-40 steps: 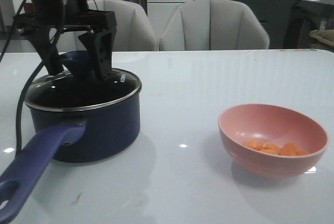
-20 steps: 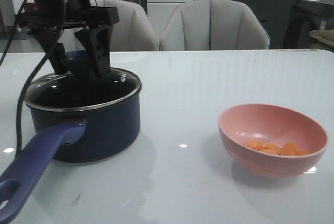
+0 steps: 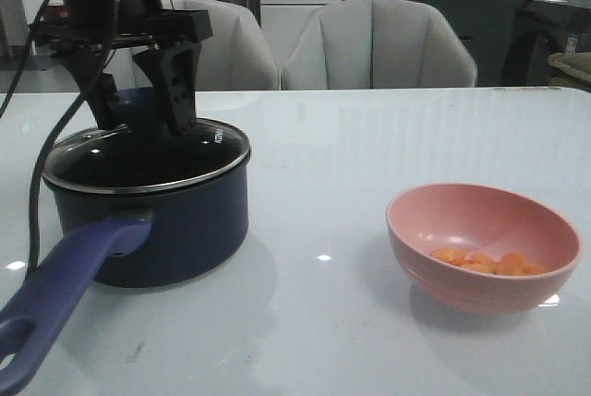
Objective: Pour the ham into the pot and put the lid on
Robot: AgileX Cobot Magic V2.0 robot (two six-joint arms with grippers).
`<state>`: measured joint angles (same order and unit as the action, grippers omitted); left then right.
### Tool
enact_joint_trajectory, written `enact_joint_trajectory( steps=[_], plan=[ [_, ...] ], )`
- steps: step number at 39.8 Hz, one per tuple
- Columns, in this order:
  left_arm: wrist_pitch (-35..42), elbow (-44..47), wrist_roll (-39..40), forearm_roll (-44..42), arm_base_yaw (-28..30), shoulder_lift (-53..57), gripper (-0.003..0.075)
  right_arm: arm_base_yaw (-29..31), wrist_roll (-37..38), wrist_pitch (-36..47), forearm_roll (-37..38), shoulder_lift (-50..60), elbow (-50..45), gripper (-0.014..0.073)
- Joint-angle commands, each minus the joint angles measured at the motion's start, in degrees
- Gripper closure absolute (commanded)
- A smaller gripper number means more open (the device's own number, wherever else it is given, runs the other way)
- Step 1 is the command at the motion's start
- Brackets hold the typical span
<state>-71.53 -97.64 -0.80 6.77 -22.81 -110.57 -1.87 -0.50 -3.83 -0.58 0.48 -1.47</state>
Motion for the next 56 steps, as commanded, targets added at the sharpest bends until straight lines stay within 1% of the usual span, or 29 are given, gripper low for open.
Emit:
enact_joint_trajectory(
  steps=[1,12,19,26,35,39,46,51,56],
  plan=[
    [-2.1,-2.9,0.2,0.0,-0.3,3.3,0.0475,0.3,-0.1,4.4,0.3,1.2,-0.6,0.0446],
    [-2.1,-3.5,0.2,-0.3,-0.2,4.7,0.0475,0.3,-0.1,4.4,0.3,1.2,-0.6,0.0446],
    [-2.1,-3.5,0.2,-0.5,2.2,6.8,0.0482,0.3,-0.1,4.4,0.3,1.2,-0.6,0.0446],
    [-2.1,-1.3,0.2,-0.5,7.2,10.0,0.0482,0.3,-0.1,4.4,0.3,1.2,-0.6,0.0446],
    [-2.1,4.1,0.2,-0.8,17.6,13.3,0.0482,0.3,-0.1,4.4,0.3,1.2,-0.6,0.0446],
    [-2.0,6.2,0.1,-2.6,21.4,14.2,0.0482,0.3,-0.1,4.4,0.3,1.2,-0.6,0.0446],
    [0.6,9.0,0.1,-3.7,27.7,14.9,0.0482,0.3,-0.1,4.4,0.3,1.2,-0.6,0.0446],
    [3.8,12.3,0.1,-3.7,30.2,14.9,0.0482,0.3,-0.1,4.4,0.3,1.2,-0.6,0.0446],
    [8.3,16.6,0.1,-3.6,31.1,14.6,0.0481,0.3,-0.1,4.4,0.3,1.2,-0.6,0.0446]
  ],
)
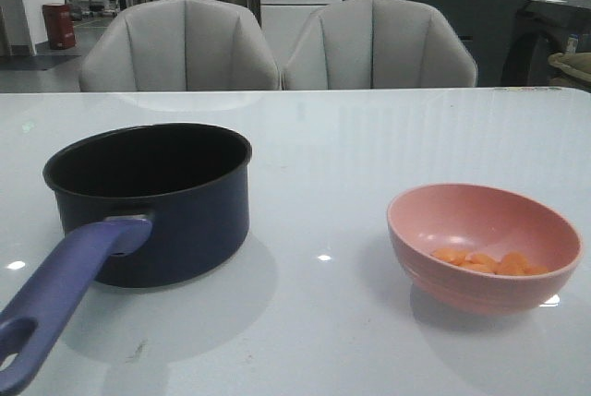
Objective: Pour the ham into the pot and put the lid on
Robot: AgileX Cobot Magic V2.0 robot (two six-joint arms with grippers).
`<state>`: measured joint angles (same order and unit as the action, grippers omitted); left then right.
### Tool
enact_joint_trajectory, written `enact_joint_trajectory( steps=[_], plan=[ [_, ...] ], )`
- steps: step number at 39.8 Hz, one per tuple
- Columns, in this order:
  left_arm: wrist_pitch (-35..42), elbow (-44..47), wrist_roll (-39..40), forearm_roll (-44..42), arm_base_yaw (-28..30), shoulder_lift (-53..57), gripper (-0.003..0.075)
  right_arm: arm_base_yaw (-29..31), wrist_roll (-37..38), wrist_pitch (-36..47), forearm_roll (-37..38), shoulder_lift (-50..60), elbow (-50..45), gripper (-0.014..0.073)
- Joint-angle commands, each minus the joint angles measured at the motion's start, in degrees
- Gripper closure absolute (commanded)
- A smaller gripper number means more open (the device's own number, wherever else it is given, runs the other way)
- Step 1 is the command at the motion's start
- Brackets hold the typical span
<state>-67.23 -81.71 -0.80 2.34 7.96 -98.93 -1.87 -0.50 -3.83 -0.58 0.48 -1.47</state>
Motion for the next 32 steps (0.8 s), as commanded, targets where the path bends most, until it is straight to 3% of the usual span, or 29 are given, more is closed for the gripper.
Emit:
enact_joint_trajectory(
  steps=[1,9,25,28,32],
  plan=[
    [4.8,1.7,0.0,0.8,0.3,3.0,0.0481,0.3,-0.1,4.4,0.3,1.2,-0.6,0.0446],
    [11.3,7.6,-0.3,1.4,0.3,1.3,0.0480,0.3,-0.1,4.4,0.3,1.2,-0.6,0.0446],
    [12.9,8.4,-6.1,9.6,0.3,-6.2,0.0472,0.3,-0.1,4.4,0.3,1.2,-0.6,0.0446],
    [12.7,8.4,-7.2,9.6,0.3,-7.1,0.0434,0.3,-0.1,4.4,0.3,1.2,-0.6,0.0446],
    [12.2,8.4,-7.9,10.0,0.3,-8.0,0.0316,0.3,-0.1,4.4,0.3,1.2,-0.6,0.0446]
  ],
)
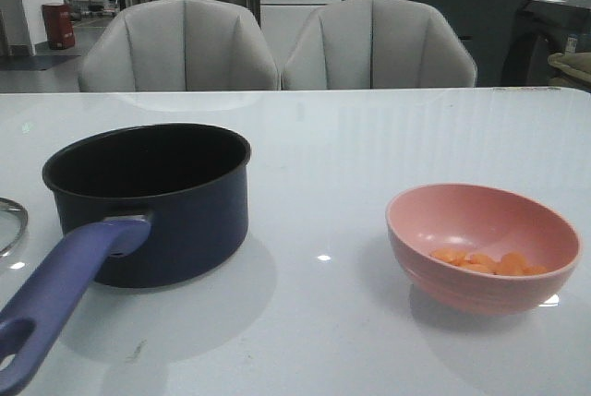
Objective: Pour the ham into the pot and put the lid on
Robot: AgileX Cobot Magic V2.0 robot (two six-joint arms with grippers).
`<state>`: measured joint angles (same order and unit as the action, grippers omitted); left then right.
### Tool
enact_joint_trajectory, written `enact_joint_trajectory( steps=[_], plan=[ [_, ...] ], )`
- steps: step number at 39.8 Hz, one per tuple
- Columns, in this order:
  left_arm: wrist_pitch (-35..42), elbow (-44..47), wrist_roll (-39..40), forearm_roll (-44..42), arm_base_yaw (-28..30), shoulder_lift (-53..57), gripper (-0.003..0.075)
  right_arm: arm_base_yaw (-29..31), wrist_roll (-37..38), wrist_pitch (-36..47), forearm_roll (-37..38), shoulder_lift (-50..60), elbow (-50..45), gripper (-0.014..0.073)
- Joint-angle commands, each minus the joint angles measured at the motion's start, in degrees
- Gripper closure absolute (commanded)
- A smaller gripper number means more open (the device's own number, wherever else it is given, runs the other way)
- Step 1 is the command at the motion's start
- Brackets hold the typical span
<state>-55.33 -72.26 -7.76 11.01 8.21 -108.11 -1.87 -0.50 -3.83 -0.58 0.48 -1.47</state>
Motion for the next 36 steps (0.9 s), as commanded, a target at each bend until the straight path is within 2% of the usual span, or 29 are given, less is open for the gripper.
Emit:
enact_joint_trajectory(
  steps=[1,5,8,21,36],
  plan=[
    [0.2,-1.0,-1.0,1.3,0.1,1.0,0.0295,0.3,-0.1,4.4,0.3,1.2,-0.6,0.0446],
    [-0.2,-1.0,-1.4,1.3,0.0,0.9,0.0124,0.3,-0.1,4.4,0.3,1.2,-0.6,0.0446],
    [-1.2,-1.0,-1.4,1.3,0.0,0.9,0.0055,0.3,-0.1,4.4,0.3,1.2,-0.6,0.0446],
    [-4.1,-3.0,-1.4,2.9,0.0,1.7,0.0052,0.3,-0.1,4.4,0.3,1.2,-0.6,0.0446],
    [-1.1,-3.2,-1.8,3.5,-1.6,15.0,0.0052,0.3,-0.1,4.4,0.3,1.2,-0.6,0.0446]
  ],
)
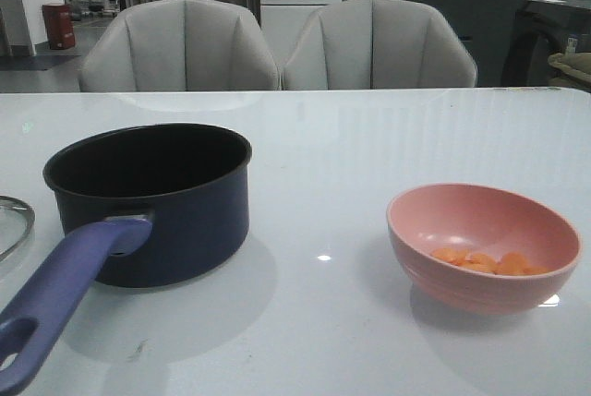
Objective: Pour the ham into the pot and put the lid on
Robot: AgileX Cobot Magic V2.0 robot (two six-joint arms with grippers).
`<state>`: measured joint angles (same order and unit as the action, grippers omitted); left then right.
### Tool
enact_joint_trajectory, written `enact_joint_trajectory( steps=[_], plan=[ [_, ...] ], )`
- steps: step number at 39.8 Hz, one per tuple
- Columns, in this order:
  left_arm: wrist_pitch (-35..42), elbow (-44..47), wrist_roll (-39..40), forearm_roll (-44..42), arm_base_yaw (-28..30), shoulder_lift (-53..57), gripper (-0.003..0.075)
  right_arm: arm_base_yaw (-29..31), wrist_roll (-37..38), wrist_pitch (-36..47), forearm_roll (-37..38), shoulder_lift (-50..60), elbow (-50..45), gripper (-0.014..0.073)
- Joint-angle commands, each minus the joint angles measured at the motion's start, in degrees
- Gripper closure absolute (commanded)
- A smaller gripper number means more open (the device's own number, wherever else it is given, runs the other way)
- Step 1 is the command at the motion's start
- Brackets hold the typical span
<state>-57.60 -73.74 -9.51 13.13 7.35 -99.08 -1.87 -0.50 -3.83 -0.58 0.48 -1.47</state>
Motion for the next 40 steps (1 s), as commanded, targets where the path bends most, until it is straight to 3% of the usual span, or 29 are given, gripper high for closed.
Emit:
enact_joint_trajectory(
  steps=[1,12,25,40],
  plan=[
    [1.3,-1.8,-0.1,1.3,-0.8,6.9,0.0052,0.3,-0.1,4.4,0.3,1.2,-0.6,0.0446],
    [4.9,1.2,-0.1,1.2,-2.5,19.1,0.0052,0.3,-0.1,4.4,0.3,1.2,-0.6,0.0446],
    [21.4,18.7,-0.2,-0.5,-5.7,38.1,0.0052,0.3,-0.1,4.4,0.3,1.2,-0.6,0.0446],
    [27.4,34.3,-0.2,-1.9,-9.5,66.1,0.0052,0.3,-0.1,4.4,0.3,1.2,-0.6,0.0446]
  ],
)
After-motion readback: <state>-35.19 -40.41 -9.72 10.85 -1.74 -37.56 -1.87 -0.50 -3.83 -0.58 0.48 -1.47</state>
